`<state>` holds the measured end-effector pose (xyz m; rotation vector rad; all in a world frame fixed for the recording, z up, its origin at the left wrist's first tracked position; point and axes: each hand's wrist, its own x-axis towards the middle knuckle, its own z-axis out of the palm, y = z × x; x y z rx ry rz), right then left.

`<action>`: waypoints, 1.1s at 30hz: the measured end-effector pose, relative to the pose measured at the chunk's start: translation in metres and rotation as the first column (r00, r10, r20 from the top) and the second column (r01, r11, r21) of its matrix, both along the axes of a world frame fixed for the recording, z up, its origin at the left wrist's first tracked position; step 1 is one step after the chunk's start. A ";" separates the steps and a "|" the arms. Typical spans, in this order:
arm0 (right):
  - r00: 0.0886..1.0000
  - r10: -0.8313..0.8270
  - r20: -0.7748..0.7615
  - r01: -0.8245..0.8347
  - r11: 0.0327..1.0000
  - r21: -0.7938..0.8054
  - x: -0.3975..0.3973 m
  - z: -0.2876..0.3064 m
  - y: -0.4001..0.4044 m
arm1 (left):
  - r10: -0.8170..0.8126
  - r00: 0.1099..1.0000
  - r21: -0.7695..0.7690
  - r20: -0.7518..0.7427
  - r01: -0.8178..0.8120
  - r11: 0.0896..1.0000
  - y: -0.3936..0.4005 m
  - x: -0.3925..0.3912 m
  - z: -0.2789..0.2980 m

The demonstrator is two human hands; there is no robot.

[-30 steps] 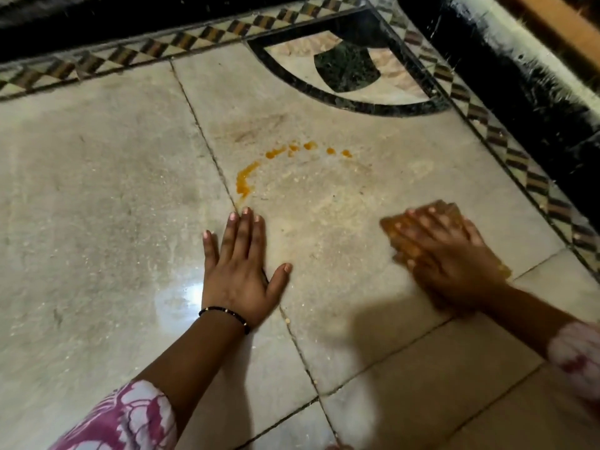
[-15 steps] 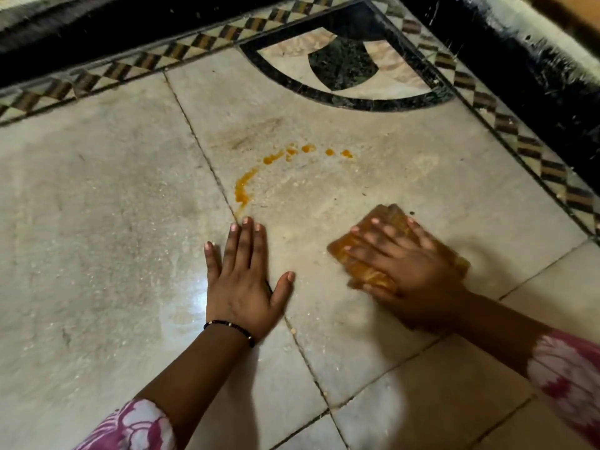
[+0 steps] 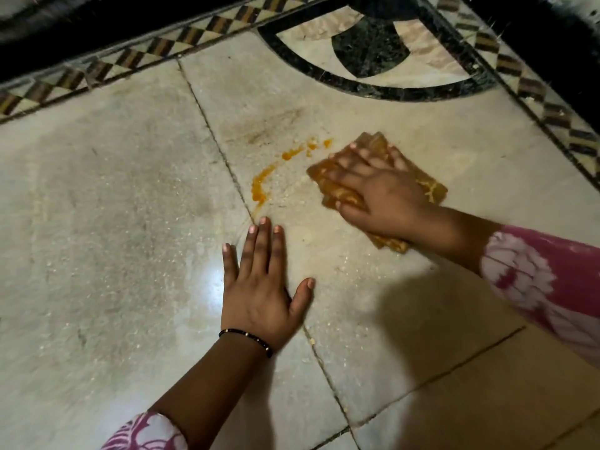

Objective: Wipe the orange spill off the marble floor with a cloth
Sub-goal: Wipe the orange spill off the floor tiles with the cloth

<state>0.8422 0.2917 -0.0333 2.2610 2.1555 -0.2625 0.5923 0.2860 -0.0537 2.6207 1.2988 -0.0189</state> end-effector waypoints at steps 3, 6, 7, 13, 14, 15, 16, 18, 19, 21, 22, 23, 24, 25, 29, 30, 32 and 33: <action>1.000 -0.004 0.031 0.004 1.000 -0.014 0.025 0.004 -0.026 | -0.005 1.000 -0.009 0.012 0.005 1.000 0.000 -0.001 -0.002; 0.981 -0.194 -0.012 0.194 0.981 -0.007 0.056 0.007 -0.013 | -0.002 1.000 -0.013 0.017 0.002 1.000 -0.001 0.000 -0.001; 0.973 -0.228 -0.031 0.229 0.973 0.021 0.059 0.007 0.001 | -0.004 1.000 -0.016 0.016 0.005 1.000 -0.001 0.000 -0.001; 0.991 -0.121 -0.055 0.119 0.992 -0.035 0.004 0.000 0.077 | -0.002 1.000 -0.018 0.006 0.002 1.000 0.000 0.001 0.001; 0.998 -0.047 -0.046 0.046 0.998 -0.031 -0.008 -0.001 0.069 | -0.001 1.000 -0.013 0.006 0.001 1.000 -0.001 0.001 0.001; 0.999 0.031 -0.033 -0.031 0.999 -0.012 -0.015 -0.002 0.056 | 0.003 1.000 -0.006 0.007 -0.003 1.000 -0.001 0.001 0.001; 0.996 0.089 -0.020 -0.089 0.996 0.016 -0.017 -0.001 0.040 | 0.003 1.000 0.002 0.008 -0.003 1.000 -0.001 0.001 0.001; 0.991 0.133 0.001 -0.133 0.990 0.047 -0.007 -0.001 0.011 | -0.001 1.000 0.015 0.007 0.001 1.000 -0.001 0.001 0.000; 0.992 0.125 0.010 -0.126 0.991 0.038 0.005 0.001 0.003 | -0.002 1.000 0.021 0.007 0.002 1.000 -0.001 0.001 -0.001; 0.997 0.077 0.010 -0.077 0.997 -0.005 0.032 0.004 0.004 | -0.005 1.000 0.023 0.005 0.005 1.000 -0.002 0.001 -0.002; 0.999 0.050 0.006 -0.050 0.999 -0.013 0.041 0.007 0.014 | -0.009 1.000 0.021 0.005 0.008 1.000 -0.002 0.001 -0.003; 1.000 0.023 -0.004 -0.023 1.000 -0.007 0.045 0.009 0.028 | -0.010 1.000 0.018 0.005 0.010 1.000 -0.002 0.002 -0.002; 1.000 -0.006 -0.014 0.006 1.000 0.006 0.044 0.009 0.045 | -0.009 1.000 0.016 0.005 0.008 1.000 -0.002 0.002 -0.002; 0.999 -0.033 -0.018 0.033 0.999 0.016 0.038 0.009 0.064 | -0.008 1.000 0.016 0.004 0.008 1.000 -0.002 0.002 -0.002; 0.996 0.076 -0.035 -0.077 0.997 -0.013 -0.021 0.004 0.100 | -0.001 1.000 0.026 -0.003 0.001 1.000 -0.002 0.002 -0.003; 0.985 0.171 -0.033 -0.171 0.985 -0.019 -0.037 0.002 0.093 | 0.025 1.000 0.030 -0.007 -0.025 0.999 -0.003 0.001 -0.003; 0.941 0.337 -0.037 -0.338 0.941 -0.011 -0.051 0.001 0.062 | 0.121 0.993 0.024 -0.015 -0.121 0.992 -0.005 0.000 -0.003; 0.923 0.382 -0.052 -0.381 0.924 0.019 -0.050 0.000 0.045 | 0.181 0.983 0.017 -0.023 -0.180 0.983 -0.006 -0.001 -0.004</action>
